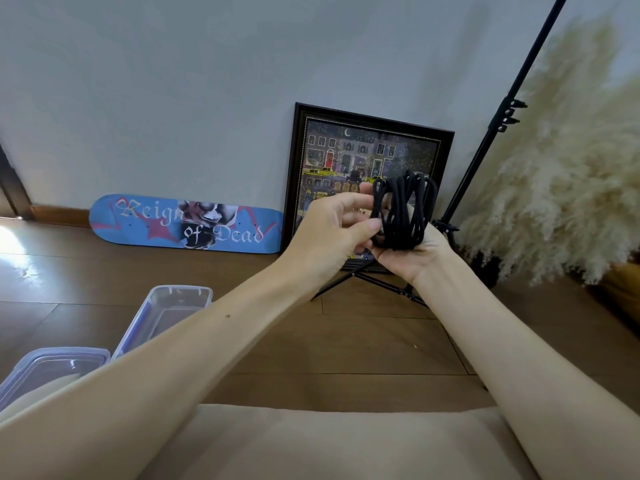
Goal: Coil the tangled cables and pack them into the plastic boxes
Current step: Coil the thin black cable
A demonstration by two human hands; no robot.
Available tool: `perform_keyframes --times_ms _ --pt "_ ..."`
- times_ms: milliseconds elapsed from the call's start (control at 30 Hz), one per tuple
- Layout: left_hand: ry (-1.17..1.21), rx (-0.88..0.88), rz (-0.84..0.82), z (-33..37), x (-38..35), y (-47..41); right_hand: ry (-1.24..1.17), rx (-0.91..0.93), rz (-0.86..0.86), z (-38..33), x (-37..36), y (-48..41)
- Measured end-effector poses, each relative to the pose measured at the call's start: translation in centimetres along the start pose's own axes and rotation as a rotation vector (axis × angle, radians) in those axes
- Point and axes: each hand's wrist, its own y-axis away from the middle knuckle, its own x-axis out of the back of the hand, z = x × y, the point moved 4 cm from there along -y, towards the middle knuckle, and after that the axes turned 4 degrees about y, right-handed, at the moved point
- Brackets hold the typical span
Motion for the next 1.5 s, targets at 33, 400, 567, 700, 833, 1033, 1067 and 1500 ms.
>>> perform_keyframes --times_ms 33,400,567,700,833,1033,1067,1500 --pt "0.019 0.008 0.012 -0.1 0.1 0.0 -0.024 0.001 -0.021 0.0 -0.2 0.1" --pt "0.38 0.241 -0.131 -0.7 -0.2 0.0 -0.018 -0.033 -0.154 -0.3 0.1 -0.5" --pt "0.268 0.253 -0.103 -0.3 -0.5 0.0 0.055 -0.062 -0.103 -0.2 0.0 -0.5" --pt "0.305 0.318 0.013 -1.3 -0.4 -0.3 0.12 -0.037 -0.064 -0.2 -0.2 -0.7" --pt "0.448 0.307 0.032 -0.7 -0.6 -0.4 0.002 -0.056 -0.055 -0.7 0.0 -0.7" --pt "0.148 0.356 0.061 -1.1 -0.5 -0.1 0.228 0.071 0.065 -0.5 0.7 -1.2" --pt "0.158 0.38 0.069 -1.2 -0.3 0.0 0.324 0.124 0.102 -0.7 0.9 -1.3" --pt "0.076 0.531 -0.068 -2.0 0.1 0.3 0.747 0.314 0.149 -0.9 1.5 -1.4"
